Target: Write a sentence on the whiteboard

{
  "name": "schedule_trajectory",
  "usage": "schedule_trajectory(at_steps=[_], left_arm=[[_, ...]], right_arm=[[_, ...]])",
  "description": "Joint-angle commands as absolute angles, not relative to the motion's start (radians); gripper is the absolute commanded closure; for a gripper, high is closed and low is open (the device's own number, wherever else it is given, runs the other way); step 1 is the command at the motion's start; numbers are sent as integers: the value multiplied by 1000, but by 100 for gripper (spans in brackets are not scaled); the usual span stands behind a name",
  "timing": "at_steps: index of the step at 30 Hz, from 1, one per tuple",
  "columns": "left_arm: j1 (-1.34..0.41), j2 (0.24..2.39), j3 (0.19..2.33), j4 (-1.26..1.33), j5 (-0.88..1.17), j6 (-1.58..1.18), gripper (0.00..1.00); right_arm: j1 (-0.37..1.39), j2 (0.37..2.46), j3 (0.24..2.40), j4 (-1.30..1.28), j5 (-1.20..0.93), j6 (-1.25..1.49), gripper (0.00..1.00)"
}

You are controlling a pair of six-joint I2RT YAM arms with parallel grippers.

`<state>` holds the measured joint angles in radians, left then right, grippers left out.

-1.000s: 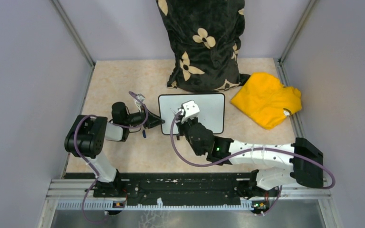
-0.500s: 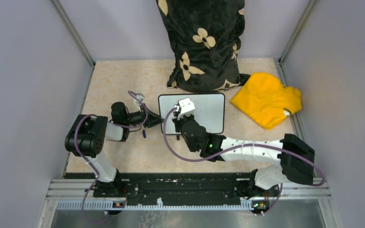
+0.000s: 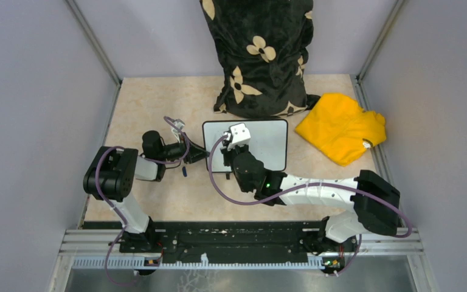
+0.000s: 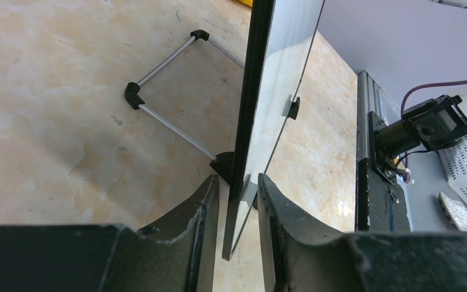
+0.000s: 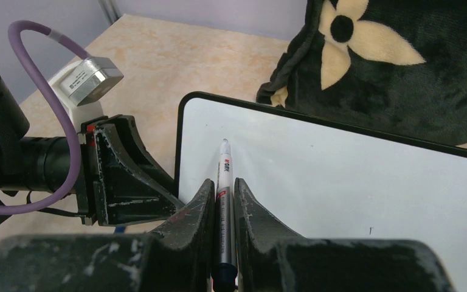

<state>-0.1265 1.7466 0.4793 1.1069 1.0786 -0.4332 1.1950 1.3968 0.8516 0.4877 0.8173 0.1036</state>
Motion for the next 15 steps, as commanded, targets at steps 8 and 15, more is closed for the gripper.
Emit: schedule_trajectory(at_steps=[8,15], left_arm=[[-121,1767,482,1163,1108,-435,66],[-121,1769,482,1167,1109,-439,67]], right_arm=[[1184,1434,875,514,781,101,100],[1175,1453,888,489,791,118,100]])
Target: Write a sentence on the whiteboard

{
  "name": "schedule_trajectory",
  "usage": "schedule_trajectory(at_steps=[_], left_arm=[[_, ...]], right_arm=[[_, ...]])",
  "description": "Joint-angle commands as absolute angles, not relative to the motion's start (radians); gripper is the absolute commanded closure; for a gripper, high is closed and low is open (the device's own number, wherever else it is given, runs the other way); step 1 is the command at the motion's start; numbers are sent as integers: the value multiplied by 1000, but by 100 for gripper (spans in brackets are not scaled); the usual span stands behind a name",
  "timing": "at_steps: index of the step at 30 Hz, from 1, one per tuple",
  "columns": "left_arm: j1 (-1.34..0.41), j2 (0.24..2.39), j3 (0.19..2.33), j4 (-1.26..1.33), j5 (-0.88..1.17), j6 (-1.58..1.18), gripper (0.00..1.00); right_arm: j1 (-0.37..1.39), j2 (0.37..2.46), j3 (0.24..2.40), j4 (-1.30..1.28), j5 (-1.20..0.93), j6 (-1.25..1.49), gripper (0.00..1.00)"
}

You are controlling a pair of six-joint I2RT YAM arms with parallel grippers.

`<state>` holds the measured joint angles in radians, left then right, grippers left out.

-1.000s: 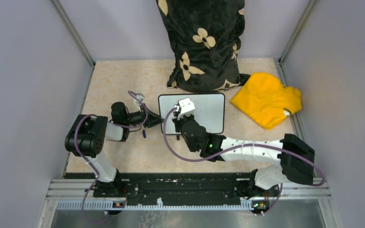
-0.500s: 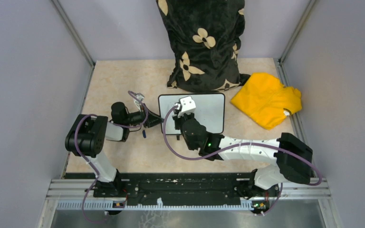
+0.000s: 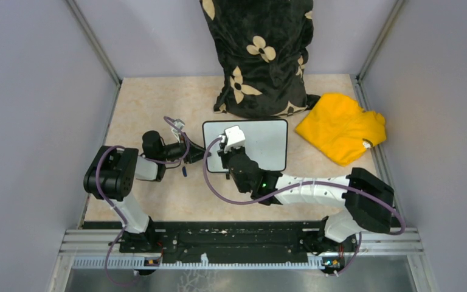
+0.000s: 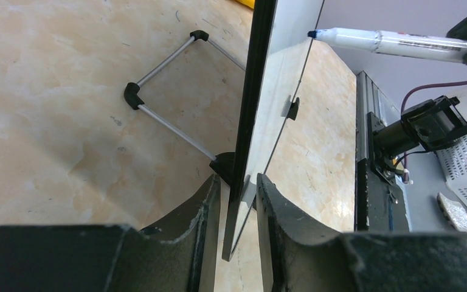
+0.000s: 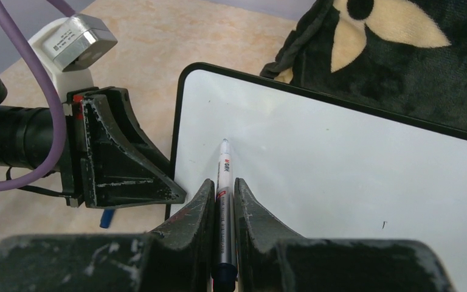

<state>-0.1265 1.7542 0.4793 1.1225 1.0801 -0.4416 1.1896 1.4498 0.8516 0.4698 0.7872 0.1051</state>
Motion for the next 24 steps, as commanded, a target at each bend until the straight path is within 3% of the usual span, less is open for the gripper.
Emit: schedule_trajectory(at_steps=[1,24], left_arm=[[-121,1769,482,1169,1108,-439,67],[-123,1772,479,1187,1106,-449,67]], right_arm=[[1173,1455,888,489,793,119,100],[1159,1502,903,491,776,138,100]])
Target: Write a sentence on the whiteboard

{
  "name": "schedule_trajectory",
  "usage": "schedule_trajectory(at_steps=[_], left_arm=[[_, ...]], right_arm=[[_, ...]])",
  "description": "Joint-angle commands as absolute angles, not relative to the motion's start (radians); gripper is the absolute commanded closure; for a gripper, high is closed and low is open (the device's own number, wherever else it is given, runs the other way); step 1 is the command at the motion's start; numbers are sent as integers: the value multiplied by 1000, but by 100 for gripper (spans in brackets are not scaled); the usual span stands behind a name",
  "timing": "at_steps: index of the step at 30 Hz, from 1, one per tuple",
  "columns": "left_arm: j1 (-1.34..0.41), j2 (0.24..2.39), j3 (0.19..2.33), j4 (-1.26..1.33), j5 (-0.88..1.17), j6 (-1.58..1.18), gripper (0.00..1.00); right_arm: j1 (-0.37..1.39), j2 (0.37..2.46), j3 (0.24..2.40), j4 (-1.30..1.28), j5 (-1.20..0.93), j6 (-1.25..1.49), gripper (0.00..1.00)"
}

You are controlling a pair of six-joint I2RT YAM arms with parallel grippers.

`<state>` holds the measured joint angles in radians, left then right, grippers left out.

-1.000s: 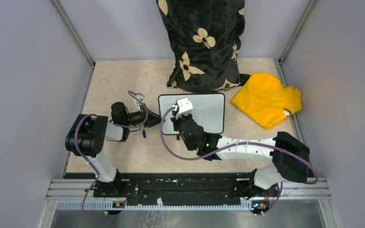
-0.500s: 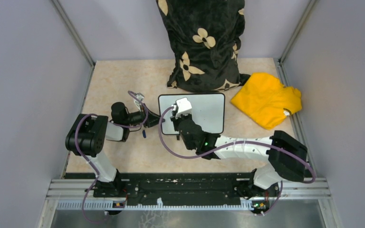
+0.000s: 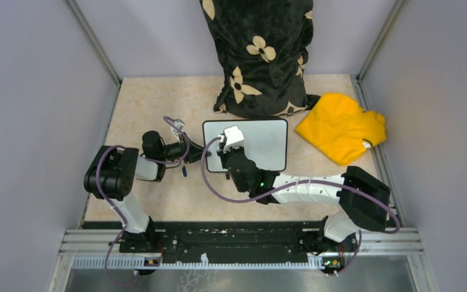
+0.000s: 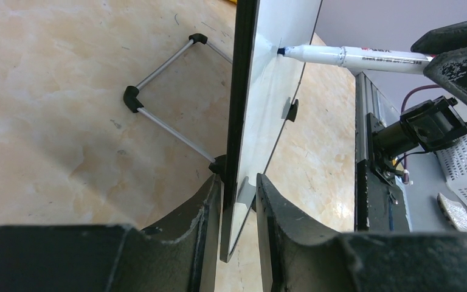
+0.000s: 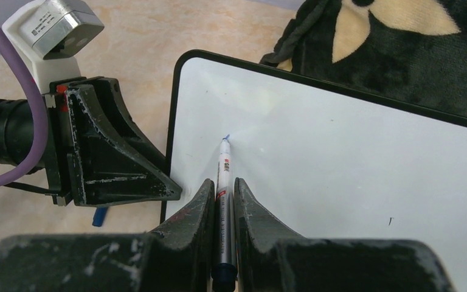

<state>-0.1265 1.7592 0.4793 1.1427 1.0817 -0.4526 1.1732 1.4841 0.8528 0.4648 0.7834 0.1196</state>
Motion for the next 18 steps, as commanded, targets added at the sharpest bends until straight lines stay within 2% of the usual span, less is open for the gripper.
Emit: schedule_trajectory(at_steps=[1,12,18], left_arm=[[-123,1773,479,1186,1106,-449,67],[-124,1773,479,1187,1106,-451,70],[-126,1775,478,1189,1106,-451,83]], right_arm=[[1159,1505,903,489,772,141,100],[1159,1512,900,451,761,163,100],[1160,1494,880,431,791,174,100]])
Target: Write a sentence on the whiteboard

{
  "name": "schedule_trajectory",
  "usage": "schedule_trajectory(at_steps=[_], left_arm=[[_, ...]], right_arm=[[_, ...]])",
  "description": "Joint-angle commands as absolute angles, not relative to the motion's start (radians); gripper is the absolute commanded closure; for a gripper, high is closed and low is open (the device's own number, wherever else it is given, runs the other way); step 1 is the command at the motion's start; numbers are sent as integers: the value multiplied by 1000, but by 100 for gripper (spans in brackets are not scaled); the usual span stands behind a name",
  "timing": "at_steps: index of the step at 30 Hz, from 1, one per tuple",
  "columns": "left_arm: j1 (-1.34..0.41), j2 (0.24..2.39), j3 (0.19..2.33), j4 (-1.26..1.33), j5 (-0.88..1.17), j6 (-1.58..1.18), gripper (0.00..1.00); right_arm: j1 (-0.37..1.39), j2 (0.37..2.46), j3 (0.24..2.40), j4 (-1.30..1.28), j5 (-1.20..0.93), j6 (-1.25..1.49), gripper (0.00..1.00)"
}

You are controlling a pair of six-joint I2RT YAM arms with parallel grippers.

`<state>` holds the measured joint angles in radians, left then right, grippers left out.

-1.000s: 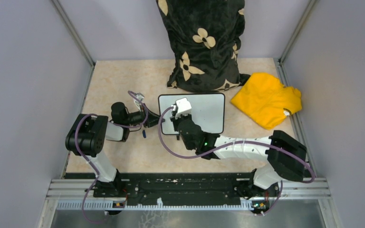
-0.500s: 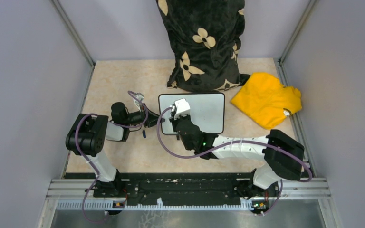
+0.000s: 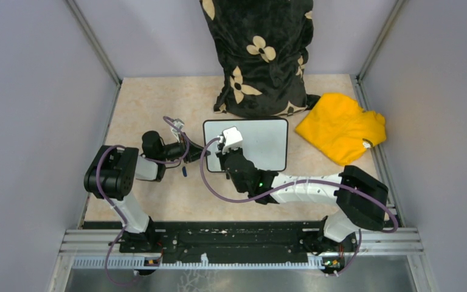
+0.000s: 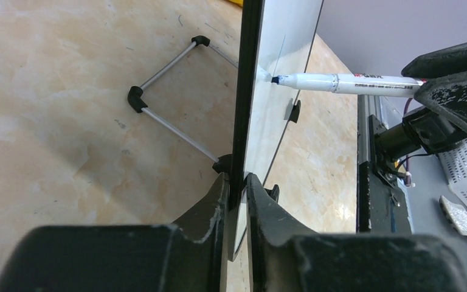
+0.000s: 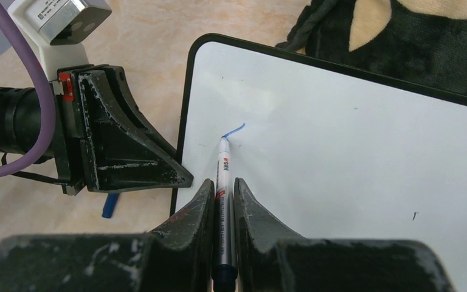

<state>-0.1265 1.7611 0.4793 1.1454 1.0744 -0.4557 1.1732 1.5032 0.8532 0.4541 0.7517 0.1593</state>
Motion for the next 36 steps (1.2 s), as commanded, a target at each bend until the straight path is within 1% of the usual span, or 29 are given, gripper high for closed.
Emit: schedule_trajectory(at_steps=[1,18,30,36], left_arm=[[-126,1775,477,1190,1106,-451,85],[-126,1778,479,1191,1105,-453,100],[-127,1781,482,1185,1106,-454,100],[-129,1780,483,1183,1106,-454,100]], right_arm=[[1160,1489,878,428,794,175,100],[1158,1456,843,409,850,192,100],[1158,1435,817,377,836,219,100],[1158,1424,802,390,791,222,100]])
